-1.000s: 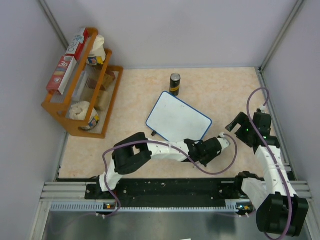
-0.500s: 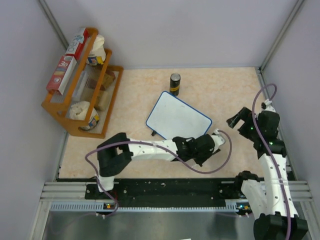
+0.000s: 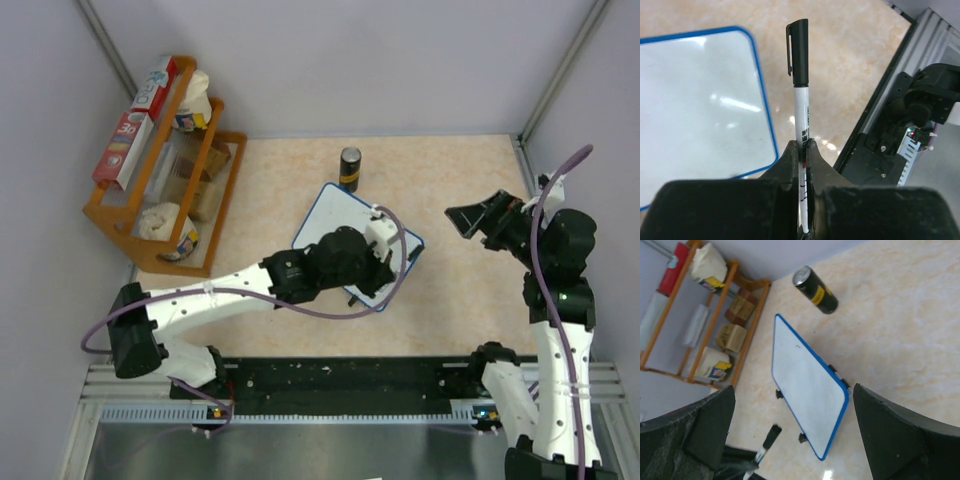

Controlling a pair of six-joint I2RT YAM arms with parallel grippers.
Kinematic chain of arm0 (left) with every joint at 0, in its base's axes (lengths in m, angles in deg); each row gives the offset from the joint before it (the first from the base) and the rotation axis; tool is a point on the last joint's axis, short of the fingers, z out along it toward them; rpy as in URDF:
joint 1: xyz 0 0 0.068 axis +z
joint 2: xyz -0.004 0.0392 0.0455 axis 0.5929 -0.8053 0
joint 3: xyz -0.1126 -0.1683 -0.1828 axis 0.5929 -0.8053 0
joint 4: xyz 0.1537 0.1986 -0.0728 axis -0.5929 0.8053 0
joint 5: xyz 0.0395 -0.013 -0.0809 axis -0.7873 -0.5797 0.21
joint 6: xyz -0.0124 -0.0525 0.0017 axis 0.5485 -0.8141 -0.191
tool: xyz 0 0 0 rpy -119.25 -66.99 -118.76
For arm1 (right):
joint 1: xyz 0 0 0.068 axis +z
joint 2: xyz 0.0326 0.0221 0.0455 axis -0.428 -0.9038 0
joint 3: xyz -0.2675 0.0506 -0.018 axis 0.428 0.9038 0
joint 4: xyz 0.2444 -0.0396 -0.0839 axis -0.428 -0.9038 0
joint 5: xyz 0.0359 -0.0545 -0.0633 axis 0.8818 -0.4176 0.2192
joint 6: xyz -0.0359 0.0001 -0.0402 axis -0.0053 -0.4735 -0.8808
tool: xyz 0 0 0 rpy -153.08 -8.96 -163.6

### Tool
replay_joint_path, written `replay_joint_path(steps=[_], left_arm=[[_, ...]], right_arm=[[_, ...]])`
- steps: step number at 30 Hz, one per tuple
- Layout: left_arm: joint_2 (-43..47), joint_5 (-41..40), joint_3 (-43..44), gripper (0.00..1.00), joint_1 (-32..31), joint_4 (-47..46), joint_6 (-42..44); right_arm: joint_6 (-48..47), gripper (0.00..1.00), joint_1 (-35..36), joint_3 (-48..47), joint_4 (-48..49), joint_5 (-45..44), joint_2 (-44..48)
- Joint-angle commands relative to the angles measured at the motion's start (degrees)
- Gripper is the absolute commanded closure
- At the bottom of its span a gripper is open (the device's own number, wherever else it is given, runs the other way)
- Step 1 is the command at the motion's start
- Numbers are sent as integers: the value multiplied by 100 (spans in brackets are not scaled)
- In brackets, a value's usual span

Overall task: Write a sentence on the whiteboard
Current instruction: Pass from the left arm to the right

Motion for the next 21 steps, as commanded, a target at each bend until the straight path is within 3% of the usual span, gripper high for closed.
replay_joint_path(steps=[1,5,11,14,21], left_arm=[[738,860,-547,100,752,-278,-389],[1345,1407,-1057,100,1586,-508,-539],[2144,1970,-1094,100,2404,-350,-601],[2365,2173,-1024,100,2546,-324,-566],[2480,2665,-909,100,2555,-350,-513]], right_arm=[[781,2,176,-60,998,1139,-129],[975,3,1071,-68,1341,1131,-357],[1186,8,2829,19,1834,762,-963],[1283,10,3531,11,2211,604,-1324],[1994,20,4184,90,3644,420,-1957]])
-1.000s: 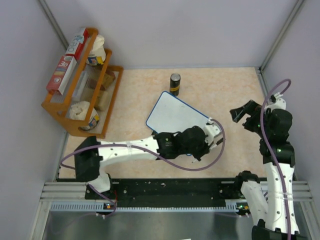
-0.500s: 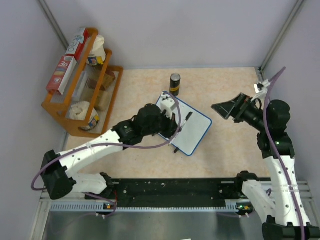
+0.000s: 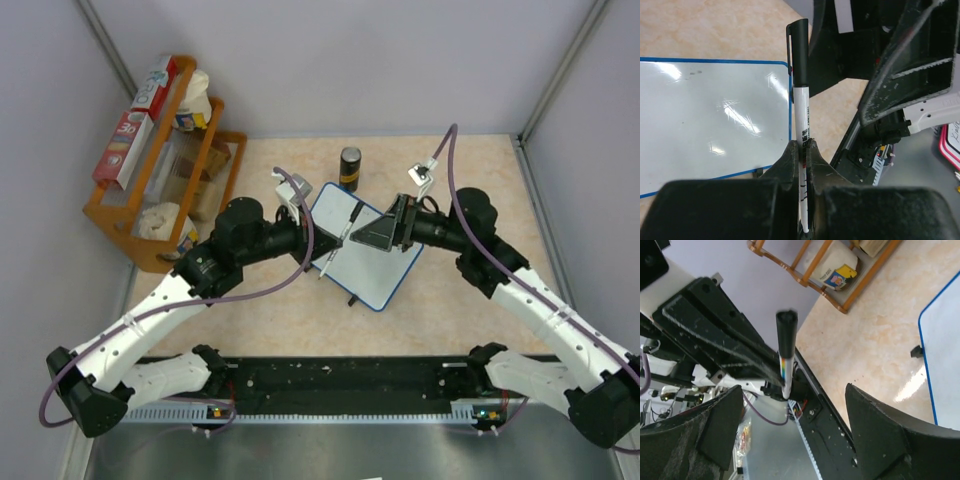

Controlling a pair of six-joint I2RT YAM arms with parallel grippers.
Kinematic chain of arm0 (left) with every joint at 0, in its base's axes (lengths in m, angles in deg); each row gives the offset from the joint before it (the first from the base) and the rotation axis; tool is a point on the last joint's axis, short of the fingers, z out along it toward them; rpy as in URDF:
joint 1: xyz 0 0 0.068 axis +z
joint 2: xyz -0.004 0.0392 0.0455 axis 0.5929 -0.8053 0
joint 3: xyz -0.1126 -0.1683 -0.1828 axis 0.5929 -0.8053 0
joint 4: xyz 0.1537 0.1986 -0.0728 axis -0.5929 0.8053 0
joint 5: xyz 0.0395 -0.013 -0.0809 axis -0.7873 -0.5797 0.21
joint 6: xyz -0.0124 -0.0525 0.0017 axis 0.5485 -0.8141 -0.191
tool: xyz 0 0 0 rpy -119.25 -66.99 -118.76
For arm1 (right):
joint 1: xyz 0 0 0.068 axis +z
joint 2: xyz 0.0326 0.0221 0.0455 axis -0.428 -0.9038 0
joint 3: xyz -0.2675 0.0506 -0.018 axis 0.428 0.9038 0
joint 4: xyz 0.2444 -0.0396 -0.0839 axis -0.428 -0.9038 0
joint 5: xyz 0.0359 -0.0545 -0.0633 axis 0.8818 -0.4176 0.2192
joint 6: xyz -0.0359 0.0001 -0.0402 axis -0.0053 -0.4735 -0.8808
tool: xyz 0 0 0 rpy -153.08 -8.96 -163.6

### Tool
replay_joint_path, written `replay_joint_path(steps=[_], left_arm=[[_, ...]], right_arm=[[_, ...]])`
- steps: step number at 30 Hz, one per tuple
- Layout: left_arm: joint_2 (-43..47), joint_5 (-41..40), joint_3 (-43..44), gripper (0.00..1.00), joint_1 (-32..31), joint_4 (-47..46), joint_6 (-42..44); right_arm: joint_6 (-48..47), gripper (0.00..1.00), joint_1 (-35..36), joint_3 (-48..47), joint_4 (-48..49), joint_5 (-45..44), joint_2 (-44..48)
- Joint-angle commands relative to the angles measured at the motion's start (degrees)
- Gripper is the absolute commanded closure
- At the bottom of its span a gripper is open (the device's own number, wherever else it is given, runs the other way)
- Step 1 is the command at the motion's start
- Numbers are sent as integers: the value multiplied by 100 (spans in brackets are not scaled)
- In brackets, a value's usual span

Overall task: Write a sentence on the whiteboard
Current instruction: Pass from the left arm to the right, then pass from the right arm to the left

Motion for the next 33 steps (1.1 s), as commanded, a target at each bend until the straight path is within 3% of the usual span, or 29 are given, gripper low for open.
replay_joint_path(steps=[1,10,11,12,13,15,16,18,19,20,24,26,28,29,30,31,33], left_arm=[[62,440,212,100,9,-213,9],[19,519,239,100,9,-247,27],[-8,554,230,100,9,-300,27],[-17,607,239,100,9,-300,36],[-26,616,230,100,9,-309,36],[-26,590,204,100,9,-291,44],[-8,572,178,96,0,-265,45],[44,546,107,76,9,-221,45],[62,494,81,62,0,-212,45],[88,476,20,41,9,-204,45],[-8,580,-78,32,0,-195,27],[-165,825,-86,35,9,-256,10],[-289,993,-86,47,0,-335,-52],[-411,1133,-86,57,0,-431,-70],[-456,1187,-78,81,0,-449,-78],[-500,1213,-51,95,0,-441,-96],[-527,1214,-60,100,0,-493,-114]], right_arm=[[497,22,231,-70,1227,-252,-239],[621,52,529,-281,1447,-68,-758],[664,59,538,-194,1500,-68,-758],[778,76,538,-132,1657,-85,-741],[831,86,538,-79,1702,-120,-697],[867,100,529,18,1702,-269,-635],[858,100,538,44,1676,-331,-548],[806,100,538,105,1632,-532,-434],[797,100,538,132,1589,-603,-363],[770,100,538,167,1562,-682,-241],[665,100,529,220,1448,-1025,-3],[612,100,538,220,1395,-1052,24],[577,100,538,229,1360,-1035,15],[577,100,529,255,1377,-1026,15],[586,100,538,273,1386,-1000,15],[568,100,529,273,1386,-973,15],[481,100,538,246,1299,-886,15]])
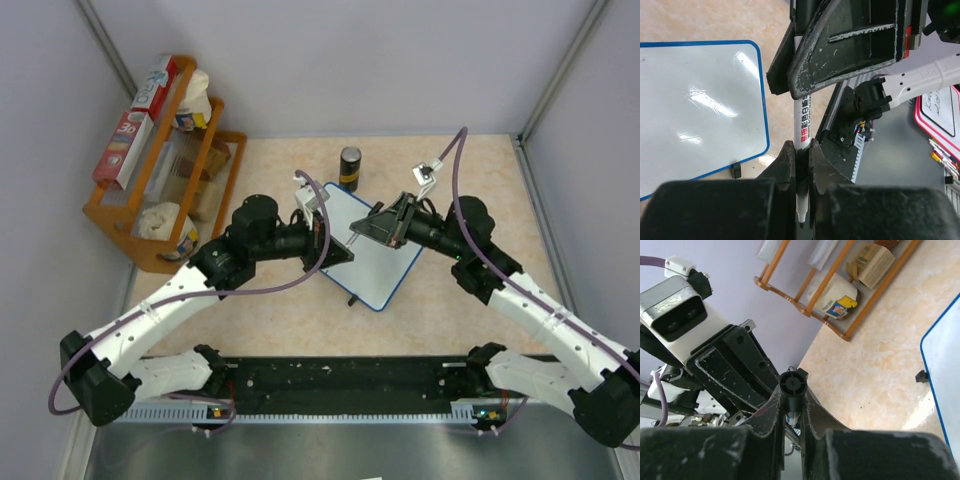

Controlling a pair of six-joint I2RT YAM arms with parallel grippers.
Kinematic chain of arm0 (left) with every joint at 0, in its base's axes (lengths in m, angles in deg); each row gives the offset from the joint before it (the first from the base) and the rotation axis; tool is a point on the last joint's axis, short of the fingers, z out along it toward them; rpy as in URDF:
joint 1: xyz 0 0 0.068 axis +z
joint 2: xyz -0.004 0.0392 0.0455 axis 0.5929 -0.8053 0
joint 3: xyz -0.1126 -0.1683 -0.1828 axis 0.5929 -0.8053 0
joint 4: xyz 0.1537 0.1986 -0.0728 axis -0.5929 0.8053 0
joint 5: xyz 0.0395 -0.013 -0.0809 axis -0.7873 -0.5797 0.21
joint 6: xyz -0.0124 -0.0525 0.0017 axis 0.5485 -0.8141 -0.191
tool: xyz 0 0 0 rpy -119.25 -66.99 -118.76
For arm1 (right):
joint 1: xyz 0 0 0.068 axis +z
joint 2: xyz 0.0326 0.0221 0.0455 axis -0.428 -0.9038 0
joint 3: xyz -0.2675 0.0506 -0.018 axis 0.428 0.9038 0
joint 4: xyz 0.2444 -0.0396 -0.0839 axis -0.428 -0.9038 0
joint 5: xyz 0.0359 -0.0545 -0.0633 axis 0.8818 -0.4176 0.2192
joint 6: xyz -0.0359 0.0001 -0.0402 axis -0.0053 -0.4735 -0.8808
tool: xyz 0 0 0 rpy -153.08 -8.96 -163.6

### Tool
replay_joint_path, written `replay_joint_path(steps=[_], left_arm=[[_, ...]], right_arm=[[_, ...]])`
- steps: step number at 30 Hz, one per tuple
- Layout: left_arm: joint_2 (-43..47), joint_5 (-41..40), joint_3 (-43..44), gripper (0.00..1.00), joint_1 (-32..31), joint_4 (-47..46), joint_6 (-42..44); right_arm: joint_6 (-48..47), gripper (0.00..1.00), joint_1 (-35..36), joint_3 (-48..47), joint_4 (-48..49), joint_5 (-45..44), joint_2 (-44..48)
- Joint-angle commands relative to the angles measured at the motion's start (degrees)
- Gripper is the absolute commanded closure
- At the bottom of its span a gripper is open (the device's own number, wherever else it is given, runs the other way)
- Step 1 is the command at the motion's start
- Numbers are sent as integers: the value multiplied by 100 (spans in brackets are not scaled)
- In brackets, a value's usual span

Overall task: Write a sentence on the whiteboard
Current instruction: Pass from the right arm to the left, then pass from the left arm to the right

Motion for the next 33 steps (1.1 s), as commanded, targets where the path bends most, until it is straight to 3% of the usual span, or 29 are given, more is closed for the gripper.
replay_joint_path(steps=[1,2,4,5,8,10,17,20,27,30,33], left_arm=[[-92,210,-12,100,-4,-305,-52],[-31,202,-38,100,-4,-314,-35],[49,167,-47,100,-4,-297,35],[110,184,-64,100,-4,-271,70],[198,342,-56,100,-4,-174,176],[216,561,-73,100,-4,-165,237],[286,1036,-214,100,-4,-454,167],[278,1054,-258,100,-4,-543,97],[277,958,-258,100,-13,-525,88],[339,826,-276,100,-13,-560,9],[374,729,-284,100,-13,-561,-52]], right_arm=[[-219,94,60,-70,42,138,92],[-307,73,59,-149,-107,147,127],[-562,45,60,-202,-459,120,275],[-632,25,68,-211,-530,120,337],[-843,11,59,-202,-627,190,574],[-879,11,59,-202,-618,375,628],[-660,31,51,-88,-92,1043,453],[-440,40,59,-18,320,1236,312],[-263,52,59,52,647,1659,13],[-325,52,59,96,508,1580,118],[-343,45,59,210,454,1386,285]])
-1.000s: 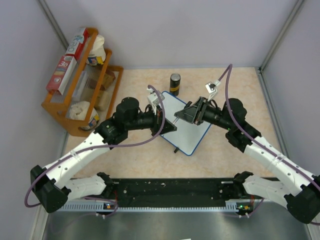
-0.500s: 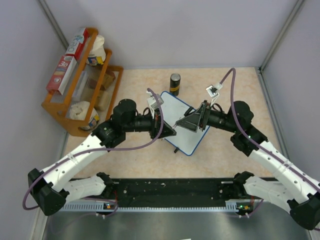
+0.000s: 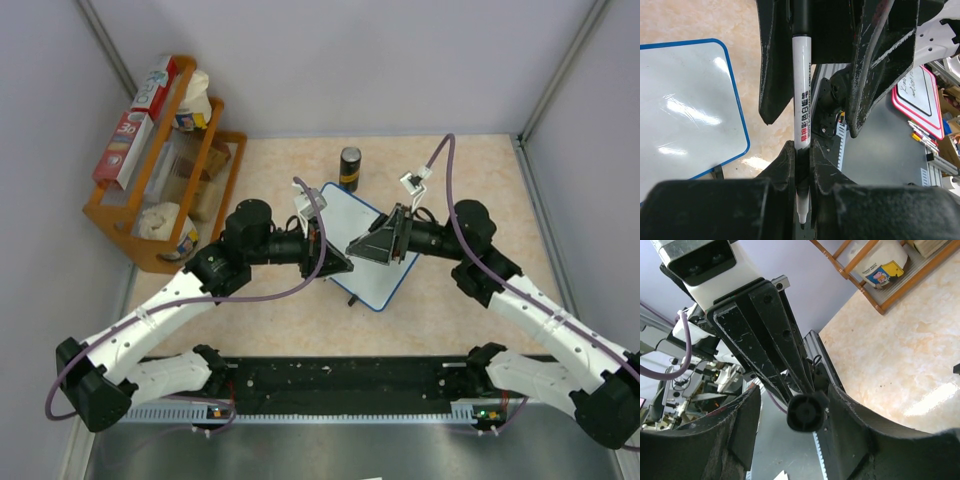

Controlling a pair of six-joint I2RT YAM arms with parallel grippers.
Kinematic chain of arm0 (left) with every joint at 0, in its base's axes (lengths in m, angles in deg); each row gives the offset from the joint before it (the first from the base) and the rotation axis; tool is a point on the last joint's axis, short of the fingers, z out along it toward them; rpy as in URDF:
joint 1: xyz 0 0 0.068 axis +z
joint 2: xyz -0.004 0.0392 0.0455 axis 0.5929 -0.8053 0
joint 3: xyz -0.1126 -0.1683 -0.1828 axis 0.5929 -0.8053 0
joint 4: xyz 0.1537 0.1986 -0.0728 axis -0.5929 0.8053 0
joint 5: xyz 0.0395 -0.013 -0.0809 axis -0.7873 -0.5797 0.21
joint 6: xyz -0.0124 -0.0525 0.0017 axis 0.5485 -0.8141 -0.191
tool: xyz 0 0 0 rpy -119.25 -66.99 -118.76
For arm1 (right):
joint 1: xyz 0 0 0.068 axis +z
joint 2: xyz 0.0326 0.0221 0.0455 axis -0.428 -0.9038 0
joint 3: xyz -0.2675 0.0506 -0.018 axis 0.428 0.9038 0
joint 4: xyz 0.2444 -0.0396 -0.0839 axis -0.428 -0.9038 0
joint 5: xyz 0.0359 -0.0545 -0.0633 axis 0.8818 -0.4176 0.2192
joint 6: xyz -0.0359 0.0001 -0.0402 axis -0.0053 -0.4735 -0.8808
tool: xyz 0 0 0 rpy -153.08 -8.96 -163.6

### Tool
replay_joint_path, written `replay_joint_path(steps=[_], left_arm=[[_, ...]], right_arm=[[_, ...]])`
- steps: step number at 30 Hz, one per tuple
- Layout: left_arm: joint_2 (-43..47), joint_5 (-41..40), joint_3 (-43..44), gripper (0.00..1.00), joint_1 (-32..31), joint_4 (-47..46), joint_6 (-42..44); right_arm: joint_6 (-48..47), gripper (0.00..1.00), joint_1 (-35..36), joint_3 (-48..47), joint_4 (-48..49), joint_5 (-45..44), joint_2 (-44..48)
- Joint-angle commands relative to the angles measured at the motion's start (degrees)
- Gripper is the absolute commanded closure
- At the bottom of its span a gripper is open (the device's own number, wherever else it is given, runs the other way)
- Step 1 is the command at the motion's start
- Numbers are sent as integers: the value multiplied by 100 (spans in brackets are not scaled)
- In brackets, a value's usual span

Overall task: Write a sentence on the whiteboard
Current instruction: Pass from the left arm to the right

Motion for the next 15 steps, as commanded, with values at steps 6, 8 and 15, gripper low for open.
replay_joint_path(steps=[6,8,15], left_arm=[[180,-110,-26,100,-17,-364,-142],[162,-84,-35,100,-17,-373,-151],[153,-101,-79,100,-79,-373,-177]], right_arm=[[64,52,51,347,404,-197,360],[126,54,51,365,484,-206,343],[179,58,51,348,589,-232,360]])
